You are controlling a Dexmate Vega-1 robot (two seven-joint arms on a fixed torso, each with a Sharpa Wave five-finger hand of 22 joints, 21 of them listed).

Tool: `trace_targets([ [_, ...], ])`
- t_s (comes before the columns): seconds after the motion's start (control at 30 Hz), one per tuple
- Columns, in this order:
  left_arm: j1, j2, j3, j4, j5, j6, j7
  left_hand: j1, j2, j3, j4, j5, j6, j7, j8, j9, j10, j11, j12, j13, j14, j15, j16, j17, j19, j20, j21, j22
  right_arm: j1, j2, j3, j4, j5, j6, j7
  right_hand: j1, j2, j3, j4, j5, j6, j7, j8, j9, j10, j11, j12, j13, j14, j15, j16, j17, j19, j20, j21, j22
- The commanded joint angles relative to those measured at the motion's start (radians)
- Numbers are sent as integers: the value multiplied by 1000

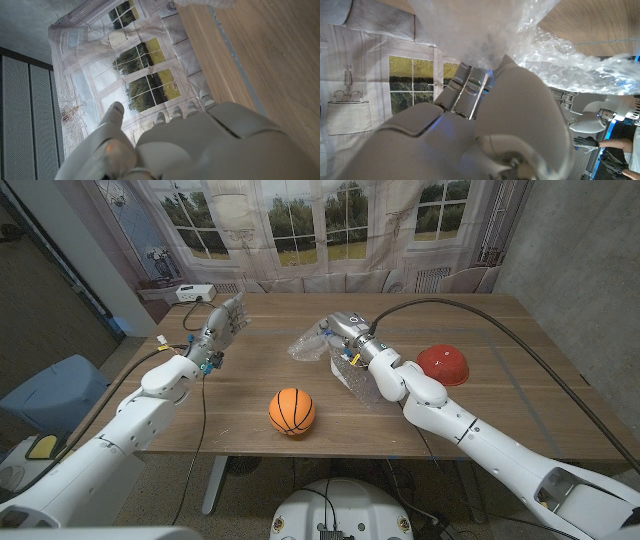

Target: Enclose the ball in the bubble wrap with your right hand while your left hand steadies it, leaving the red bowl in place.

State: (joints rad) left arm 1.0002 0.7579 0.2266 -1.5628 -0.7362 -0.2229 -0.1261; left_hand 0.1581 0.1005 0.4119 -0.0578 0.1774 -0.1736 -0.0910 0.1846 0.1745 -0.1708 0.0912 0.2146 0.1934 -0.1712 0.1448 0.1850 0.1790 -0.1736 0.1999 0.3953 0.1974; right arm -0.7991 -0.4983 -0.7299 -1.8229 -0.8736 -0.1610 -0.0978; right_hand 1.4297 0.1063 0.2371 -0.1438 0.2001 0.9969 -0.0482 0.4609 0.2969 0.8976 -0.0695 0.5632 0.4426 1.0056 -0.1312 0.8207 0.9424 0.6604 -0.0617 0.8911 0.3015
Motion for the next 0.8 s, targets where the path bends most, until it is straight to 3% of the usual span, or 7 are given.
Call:
trace_targets([
  [0.03,-35,14,21,2,5,24,-19,-7,-1,-3,4,5,-62,3,-3,2,-89,9,-3,2,-119,-6,-1,3,-73,13,-2,5,-140,-60,89,-163,57,47,22,4,7,-4,0,6,6,1,6,1,34,26,4,54,21,-99,-1,8,-6,-61,10,1],
  [0.3,-41,34,28,-33,15,51,-11,-8,-1,-4,4,5,-62,2,-2,2,-89,9,-3,2,-119,-6,0,3,-73,13,-3,5,-231,-91,150,-210,117,131,-21,4,8,-6,1,7,8,3,8,0,36,24,4,56,20,-98,-3,24,-14,-58,24,-1],
  [0.67,-77,57,50,-70,39,102,-13,-9,-1,-4,5,5,-63,3,-2,3,-90,8,-3,2,-119,-6,1,2,-74,13,-4,6,-337,-80,168,-270,41,137,-91,2,7,-10,0,8,10,0,10,-3,45,25,3,53,20,-98,-10,38,-22,-47,43,-5],
  [0.8,-79,71,46,-93,36,119,-16,-10,-1,-4,5,6,-64,3,-2,3,-91,9,-3,2,-120,-6,1,2,-75,13,-5,6,-365,-68,162,-290,-3,125,-106,2,9,-10,1,9,14,-3,12,-5,52,25,3,51,31,-98,-9,48,-32,-25,53,-7],
])
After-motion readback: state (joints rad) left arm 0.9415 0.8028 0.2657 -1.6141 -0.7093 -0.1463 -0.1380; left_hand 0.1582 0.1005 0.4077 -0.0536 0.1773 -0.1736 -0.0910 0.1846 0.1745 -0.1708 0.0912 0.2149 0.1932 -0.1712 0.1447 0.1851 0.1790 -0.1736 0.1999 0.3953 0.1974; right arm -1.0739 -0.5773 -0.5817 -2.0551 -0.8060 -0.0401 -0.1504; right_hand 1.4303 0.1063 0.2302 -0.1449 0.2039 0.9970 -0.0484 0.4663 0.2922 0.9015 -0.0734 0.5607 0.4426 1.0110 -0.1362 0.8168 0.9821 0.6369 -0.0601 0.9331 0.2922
